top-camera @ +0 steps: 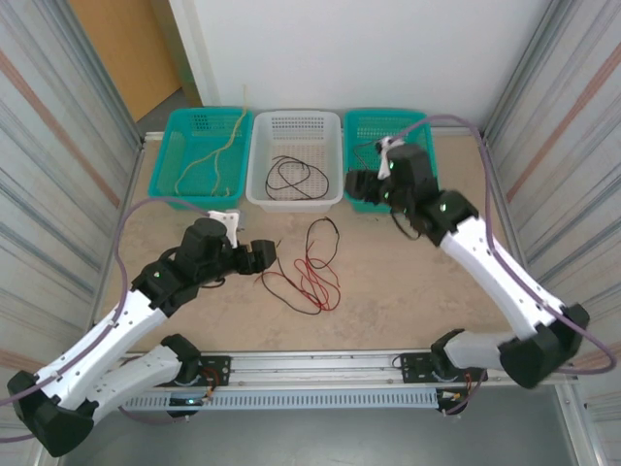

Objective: Untangle the cables

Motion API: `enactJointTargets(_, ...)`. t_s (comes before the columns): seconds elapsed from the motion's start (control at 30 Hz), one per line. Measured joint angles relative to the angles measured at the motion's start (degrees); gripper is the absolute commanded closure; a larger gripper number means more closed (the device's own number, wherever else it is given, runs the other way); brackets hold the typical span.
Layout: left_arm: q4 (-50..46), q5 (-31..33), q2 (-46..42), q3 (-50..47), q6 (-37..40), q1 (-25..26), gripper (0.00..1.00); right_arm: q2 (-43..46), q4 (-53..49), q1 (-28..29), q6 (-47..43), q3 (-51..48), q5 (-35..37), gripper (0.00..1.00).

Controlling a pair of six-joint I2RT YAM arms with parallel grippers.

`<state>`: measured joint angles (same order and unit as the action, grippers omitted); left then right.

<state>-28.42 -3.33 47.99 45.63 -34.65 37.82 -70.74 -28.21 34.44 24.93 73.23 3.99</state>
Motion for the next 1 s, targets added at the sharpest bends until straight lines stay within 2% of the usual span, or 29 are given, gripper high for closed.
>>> enactJointTargets(0.1,0.39,-0.04,0.0,-1.14,-1.46,0.0,0.24,3.87,1.33,8.17,0.98,-6.71,1.25,0.35)
enactJointTargets(0.2,0.44,0.0,0.0,-1.73,-2.67,0.0,0.25,3.52,3.28,12.66,4.55,-13.94,1.68,0.38)
enactJointTargets(0.33,0.74,0.02,-0.13,-2.23,-3.67,-0.02,0.25,-0.5,4.28,19.58,9.31,-21.68,3.56,0.4)
enactJointTargets(0.53,0.22,0.42,-1.44,-2.32,-4.07,-1.16,0.25,-7.61,4.66,29.18,15.26,-23.8,6.34,0.42)
enactJointTargets(0.67,-0.07,0.39,-1.88,-2.29,-4.15,-2.19,0.25,-9.88,4.72,30.69,17.51,-23.8,7.82,0.44)
enactJointTargets(0.83,-0.07,0.39,-1.9,-2.32,-4.2,-2.25,0.25,-12.94,5.73,28.92,18.38,-23.45,7.96,0.51)
enactJointTargets(1.0,-0.11,0.35,-2.05,-2.32,-4.22,-2.25,0.24,-17.49,6.03,27.23,18.32,-21.2,7.54,0.53)
